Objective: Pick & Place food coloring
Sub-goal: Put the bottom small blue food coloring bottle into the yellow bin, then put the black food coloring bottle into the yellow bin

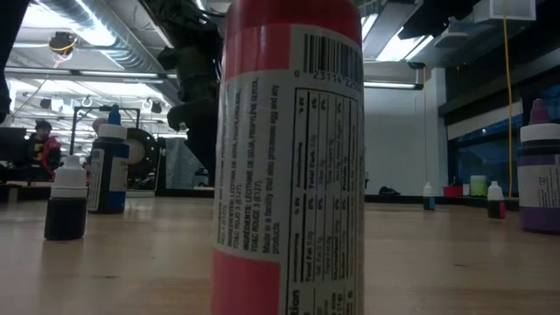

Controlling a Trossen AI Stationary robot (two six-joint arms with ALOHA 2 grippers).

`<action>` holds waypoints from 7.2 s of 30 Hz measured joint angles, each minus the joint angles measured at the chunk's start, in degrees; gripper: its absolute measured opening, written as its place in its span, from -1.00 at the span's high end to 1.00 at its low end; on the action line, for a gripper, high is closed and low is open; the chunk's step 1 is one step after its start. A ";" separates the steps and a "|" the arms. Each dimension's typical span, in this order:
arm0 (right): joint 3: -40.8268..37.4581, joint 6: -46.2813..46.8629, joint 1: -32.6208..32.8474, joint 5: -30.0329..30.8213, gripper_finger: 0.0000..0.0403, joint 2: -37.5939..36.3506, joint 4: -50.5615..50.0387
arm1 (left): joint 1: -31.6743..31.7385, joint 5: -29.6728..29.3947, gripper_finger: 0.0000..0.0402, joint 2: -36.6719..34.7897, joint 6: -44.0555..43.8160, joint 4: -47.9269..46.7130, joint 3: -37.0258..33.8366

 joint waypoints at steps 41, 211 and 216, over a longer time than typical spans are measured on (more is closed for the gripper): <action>0.00 0.09 0.00 0.01 0.16 -0.01 0.08 | 9.08 -0.27 0.66 -16.45 -1.74 -24.46 19.72; 0.00 -0.37 0.00 -0.01 0.16 0.00 -2.58 | -51.63 -9.67 0.69 -32.08 -55.04 -43.95 12.09; 0.00 -0.37 0.01 -0.01 0.16 -0.02 -2.58 | -60.40 -16.58 0.70 -26.38 -68.34 -43.33 12.11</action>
